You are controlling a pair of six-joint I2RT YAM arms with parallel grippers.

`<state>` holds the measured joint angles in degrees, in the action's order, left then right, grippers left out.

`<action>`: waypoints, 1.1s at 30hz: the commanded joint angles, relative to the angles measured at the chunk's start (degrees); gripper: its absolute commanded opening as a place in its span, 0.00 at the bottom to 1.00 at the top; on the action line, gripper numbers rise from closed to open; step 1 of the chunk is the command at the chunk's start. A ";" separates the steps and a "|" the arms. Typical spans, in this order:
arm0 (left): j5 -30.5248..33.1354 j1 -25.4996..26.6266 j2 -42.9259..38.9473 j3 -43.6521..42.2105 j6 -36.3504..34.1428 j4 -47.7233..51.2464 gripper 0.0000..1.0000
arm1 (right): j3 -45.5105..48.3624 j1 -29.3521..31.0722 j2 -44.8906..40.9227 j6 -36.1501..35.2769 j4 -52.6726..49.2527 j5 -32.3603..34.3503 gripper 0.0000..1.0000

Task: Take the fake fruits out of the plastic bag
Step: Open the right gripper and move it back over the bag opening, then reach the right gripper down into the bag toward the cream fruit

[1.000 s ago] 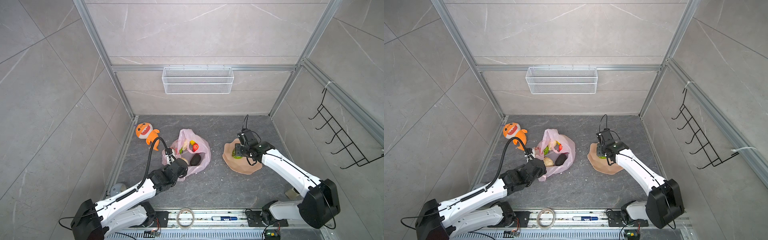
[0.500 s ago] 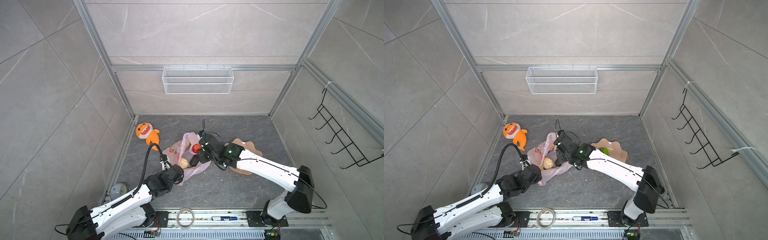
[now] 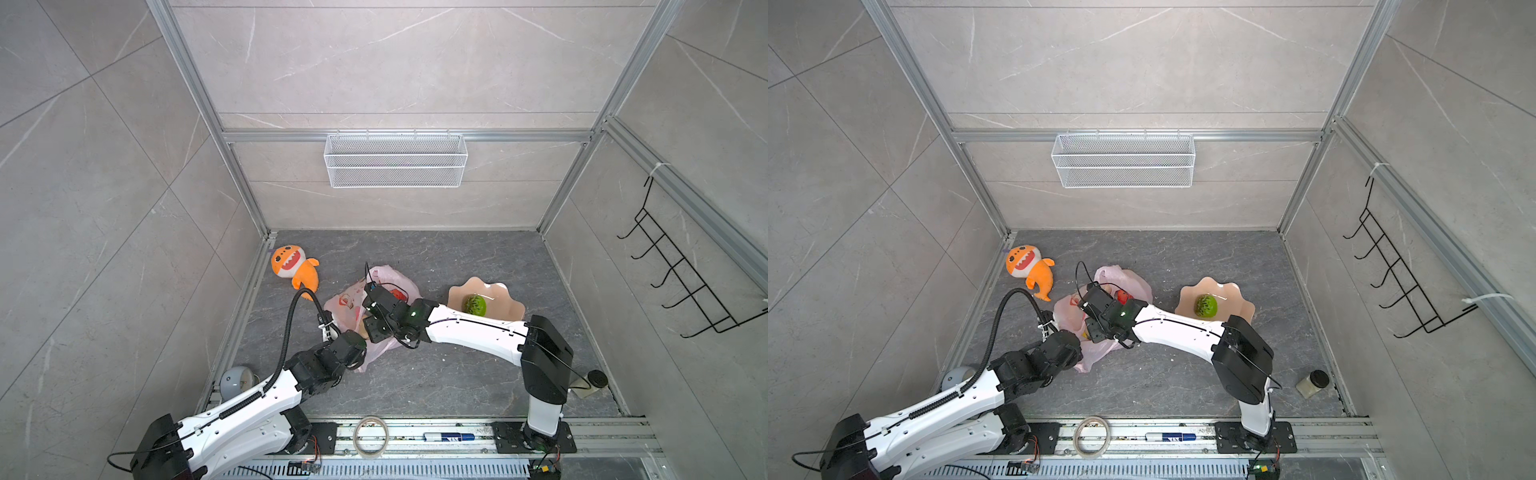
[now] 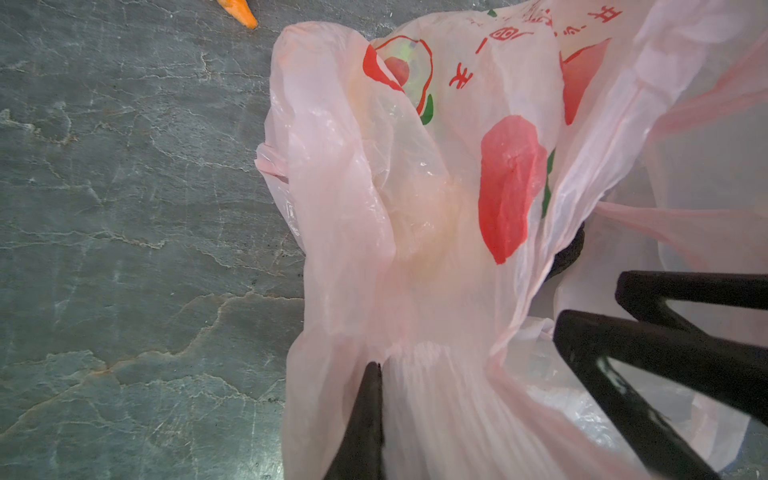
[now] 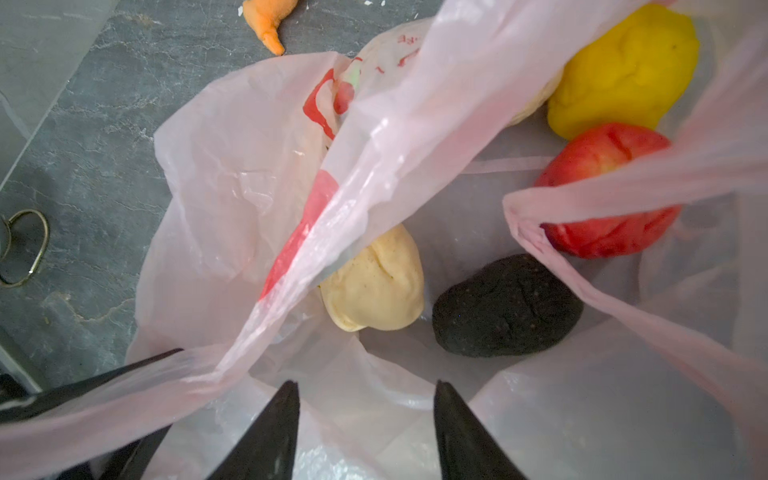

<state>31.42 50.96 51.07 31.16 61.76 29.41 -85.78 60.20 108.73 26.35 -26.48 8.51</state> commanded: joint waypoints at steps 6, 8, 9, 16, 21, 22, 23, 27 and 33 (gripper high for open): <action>4.56 -0.16 -2.63 -1.04 4.10 3.31 0.00 | -1.08 0.00 4.82 -3.65 3.99 -0.53 0.61; 4.91 -0.16 -2.81 -0.96 4.09 3.21 0.00 | -1.58 -0.04 6.28 -3.60 4.09 -0.78 0.61; 5.04 -0.16 -2.71 -0.84 4.04 3.41 0.00 | -1.89 -0.16 6.86 -3.63 3.98 -0.78 0.61; 5.41 -0.16 -2.22 -0.48 3.94 3.35 0.00 | -3.27 -0.94 9.70 -4.02 4.42 -1.45 0.68; 4.89 -0.16 -1.47 -0.49 3.66 2.58 0.00 | -3.39 -1.17 10.53 -3.85 5.28 -1.92 0.72; 4.75 -0.16 -1.27 -0.47 3.55 2.42 0.00 | -3.30 -1.27 10.84 -3.85 5.53 -2.13 0.72; 4.63 -0.14 -1.09 -0.34 3.47 2.40 0.00 | -3.30 -1.45 10.96 -3.85 5.96 -2.26 0.73; 4.10 -0.16 -0.94 -0.32 3.37 1.93 0.00 | -3.09 -1.84 11.76 -3.68 7.78 -3.44 0.73; 4.00 -0.16 -1.22 -0.37 3.33 1.76 0.00 | -3.84 -2.26 13.02 -3.61 8.73 -4.08 0.73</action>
<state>34.41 50.96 50.02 30.30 64.75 31.42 -87.77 58.24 120.36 23.07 -18.87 5.10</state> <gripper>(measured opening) 0.048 0.731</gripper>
